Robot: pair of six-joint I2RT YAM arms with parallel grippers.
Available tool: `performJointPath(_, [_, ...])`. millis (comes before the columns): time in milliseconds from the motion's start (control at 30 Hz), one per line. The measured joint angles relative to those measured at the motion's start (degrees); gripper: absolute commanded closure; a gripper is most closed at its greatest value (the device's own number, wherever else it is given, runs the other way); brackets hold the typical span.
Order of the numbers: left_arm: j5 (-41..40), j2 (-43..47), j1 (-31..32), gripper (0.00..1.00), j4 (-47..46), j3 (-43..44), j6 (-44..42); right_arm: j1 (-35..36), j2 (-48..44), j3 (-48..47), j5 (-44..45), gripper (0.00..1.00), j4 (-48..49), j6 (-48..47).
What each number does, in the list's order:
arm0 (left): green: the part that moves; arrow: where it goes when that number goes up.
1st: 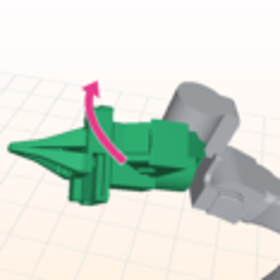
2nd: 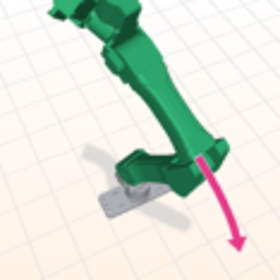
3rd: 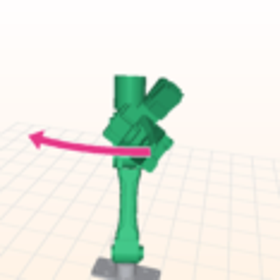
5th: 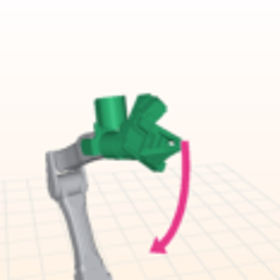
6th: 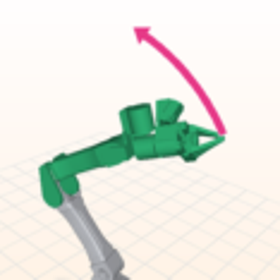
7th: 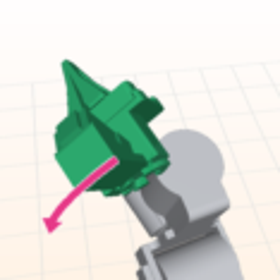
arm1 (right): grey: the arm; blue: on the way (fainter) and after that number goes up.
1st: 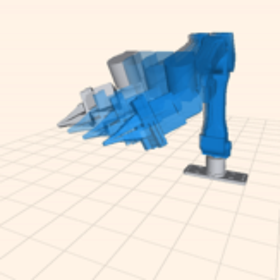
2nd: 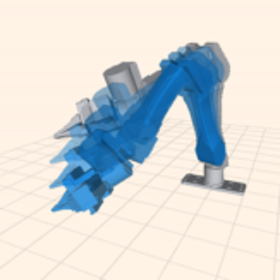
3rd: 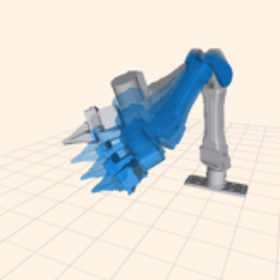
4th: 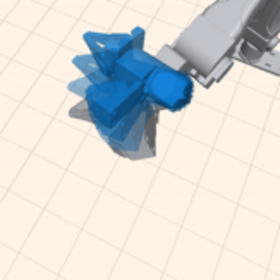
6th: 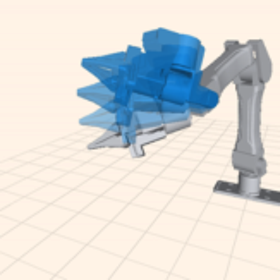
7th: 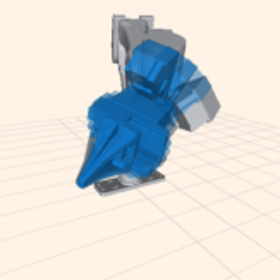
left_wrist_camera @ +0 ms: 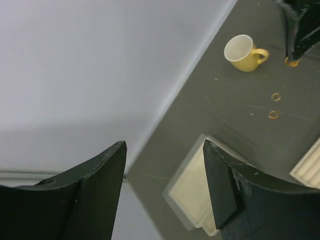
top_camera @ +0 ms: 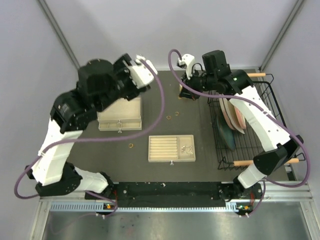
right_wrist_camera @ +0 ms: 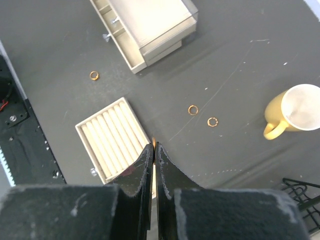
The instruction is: Organize the mixed jewelry
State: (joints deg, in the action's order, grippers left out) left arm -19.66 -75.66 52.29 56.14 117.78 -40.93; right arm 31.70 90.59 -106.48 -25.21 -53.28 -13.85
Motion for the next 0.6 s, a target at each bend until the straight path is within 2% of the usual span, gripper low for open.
performJointPath(67, [6.91,-2.38,-7.85,0.34,3.98,4.59,5.53,-0.13,-0.46,0.44,-1.33,1.00,-0.35,-0.07])
performJointPath(133, [13.70,-2.84,-14.88,0.35,7.10,4.33,9.90,-0.50,-0.66,0.48,-2.78,1.00,-0.39,-0.02])
performJointPath(267, [30.42,-0.13,-24.48,0.37,6.51,-7.15,18.99,-1.18,-1.25,0.48,-6.34,1.00,-0.28,0.68])
performJointPath(400, [44.46,3.32,-28.15,0.37,-0.61,-22.23,27.06,-1.25,-2.10,0.39,-10.34,1.00,0.59,2.21])
performJointPath(533, [57.22,5.73,-28.59,0.37,-13.73,-34.88,36.30,-1.25,-2.97,0.37,-14.86,1.00,3.56,5.07])
performJointPath(600, [60.98,6.99,-28.59,0.37,-20.37,-38.97,39.93,-1.25,-3.54,0.55,-16.85,1.00,6.23,6.80])
